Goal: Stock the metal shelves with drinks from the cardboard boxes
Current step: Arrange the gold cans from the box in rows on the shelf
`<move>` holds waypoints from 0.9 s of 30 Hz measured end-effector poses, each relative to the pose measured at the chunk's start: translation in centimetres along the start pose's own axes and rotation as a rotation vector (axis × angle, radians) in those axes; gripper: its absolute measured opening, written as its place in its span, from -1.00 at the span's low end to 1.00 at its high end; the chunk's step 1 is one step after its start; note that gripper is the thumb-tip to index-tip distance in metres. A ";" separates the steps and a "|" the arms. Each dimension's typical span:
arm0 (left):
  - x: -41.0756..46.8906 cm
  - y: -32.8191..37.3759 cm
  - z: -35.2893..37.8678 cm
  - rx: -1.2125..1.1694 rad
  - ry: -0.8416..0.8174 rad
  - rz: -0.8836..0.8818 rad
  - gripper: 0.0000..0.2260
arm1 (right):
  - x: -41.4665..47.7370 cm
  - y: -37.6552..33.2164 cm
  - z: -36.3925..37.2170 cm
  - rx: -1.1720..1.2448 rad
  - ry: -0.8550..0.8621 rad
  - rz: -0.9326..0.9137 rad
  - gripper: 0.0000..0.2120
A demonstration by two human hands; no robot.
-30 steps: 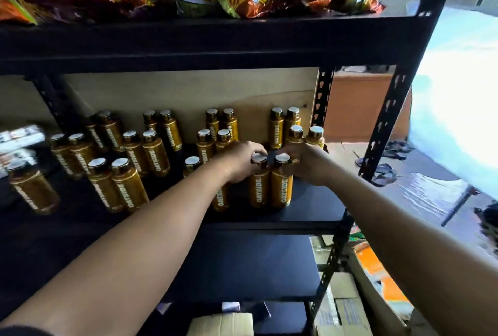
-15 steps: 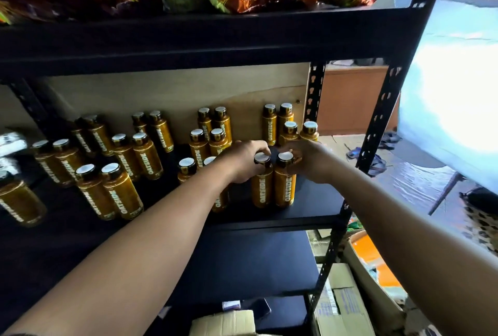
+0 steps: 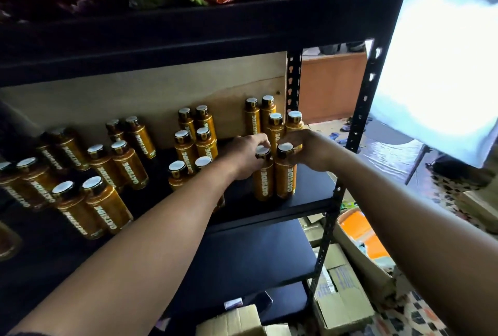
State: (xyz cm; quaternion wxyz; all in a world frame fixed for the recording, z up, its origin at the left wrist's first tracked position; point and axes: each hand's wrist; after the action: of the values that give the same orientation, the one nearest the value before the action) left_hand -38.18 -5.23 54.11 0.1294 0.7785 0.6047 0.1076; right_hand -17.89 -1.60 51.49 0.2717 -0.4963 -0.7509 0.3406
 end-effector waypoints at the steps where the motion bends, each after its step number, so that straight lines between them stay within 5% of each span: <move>1: 0.1 0.0 0.1 -0.008 -0.003 -0.004 -0.70 | 0.0 0.0 -0.1 -0.015 -0.004 -0.001 -0.60; 27: 0.0 2.5 1.2 -0.045 0.038 -0.130 -0.67 | -0.2 1.9 -1.7 -0.181 -0.009 -0.016 -0.57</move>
State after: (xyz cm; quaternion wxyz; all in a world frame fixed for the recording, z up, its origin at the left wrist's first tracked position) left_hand -35.51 -5.85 53.84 0.1421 0.7324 0.6535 0.1275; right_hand -15.49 -0.81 51.04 0.2251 -0.5114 -0.7837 0.2713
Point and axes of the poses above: each hand's wrist, its own x-axis towards the middle knuckle, its own z-axis out of the palm, y = z × x, and after that the axes turned 8 degrees about x, right-handed
